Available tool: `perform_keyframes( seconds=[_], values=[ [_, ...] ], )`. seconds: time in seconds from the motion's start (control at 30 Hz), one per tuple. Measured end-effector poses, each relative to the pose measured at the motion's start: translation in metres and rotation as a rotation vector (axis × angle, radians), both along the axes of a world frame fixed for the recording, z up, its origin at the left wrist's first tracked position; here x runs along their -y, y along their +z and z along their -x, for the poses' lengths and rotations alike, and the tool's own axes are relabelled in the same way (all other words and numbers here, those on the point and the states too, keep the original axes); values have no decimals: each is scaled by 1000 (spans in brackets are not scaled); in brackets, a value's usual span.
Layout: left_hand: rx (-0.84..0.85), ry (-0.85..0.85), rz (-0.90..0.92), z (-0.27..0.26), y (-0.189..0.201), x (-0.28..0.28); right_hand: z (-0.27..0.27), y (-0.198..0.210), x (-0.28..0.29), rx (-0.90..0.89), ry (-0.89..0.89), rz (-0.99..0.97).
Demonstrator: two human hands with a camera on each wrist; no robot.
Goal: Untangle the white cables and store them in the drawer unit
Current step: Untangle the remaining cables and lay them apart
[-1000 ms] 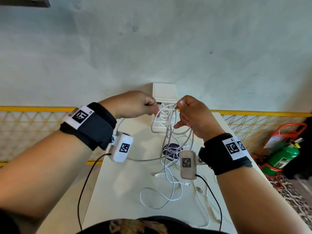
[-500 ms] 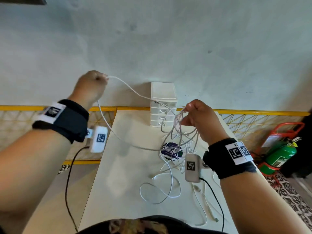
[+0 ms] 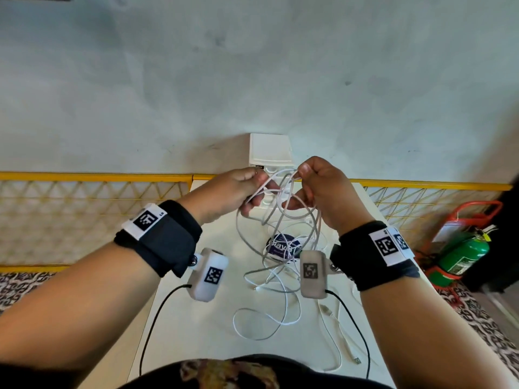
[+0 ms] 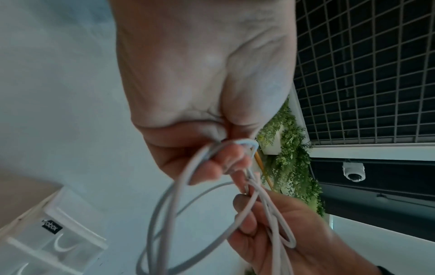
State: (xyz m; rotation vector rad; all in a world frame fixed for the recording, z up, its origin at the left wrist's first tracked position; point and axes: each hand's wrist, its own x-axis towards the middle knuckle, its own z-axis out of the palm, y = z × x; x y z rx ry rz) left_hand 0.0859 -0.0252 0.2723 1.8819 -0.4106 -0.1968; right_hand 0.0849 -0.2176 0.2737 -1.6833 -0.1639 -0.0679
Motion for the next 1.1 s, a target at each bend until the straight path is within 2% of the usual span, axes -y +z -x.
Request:
perform_keyframes(
  seconds=[0.1,0.2,0.27,0.37,0.4,0.5,0.57,0.67,0.73,0.8,0.87,1.0,1.1],
  values=[
    [36,-44,0,-1,5,-4,2,-1,-1,-6,44,-13],
    [150,-50,-130,-1,8,-3,4,2,-6,-10,81,7],
    [236,85,-111,-4,12,-4,5,3,-7,-18,108,66],
    [274,407,324,-15,30,-27,6,1,2,-43,89,156],
    [296,507,378,-20,37,-41,7,0,5,-44,79,151],
    [335,758,286,-36,35,-81,9,-1,8,-40,62,137],
    [328,815,167,-40,25,-94,10,3,4,-26,37,135],
    [376,634,-157,-33,11,-84,12,7,-4,-11,35,136],
    [347,417,-183,-19,7,-60,12,9,-11,-18,59,117],
    [233,186,-152,-6,0,-38,13,10,-17,-16,76,83],
    [133,55,-122,3,-8,-22,13,10,-19,-9,71,69],
    [-6,-14,-48,15,-15,-8,11,5,-14,0,28,104],
    [109,136,-27,14,-19,-10,9,-1,-8,4,-29,116]
  ],
)
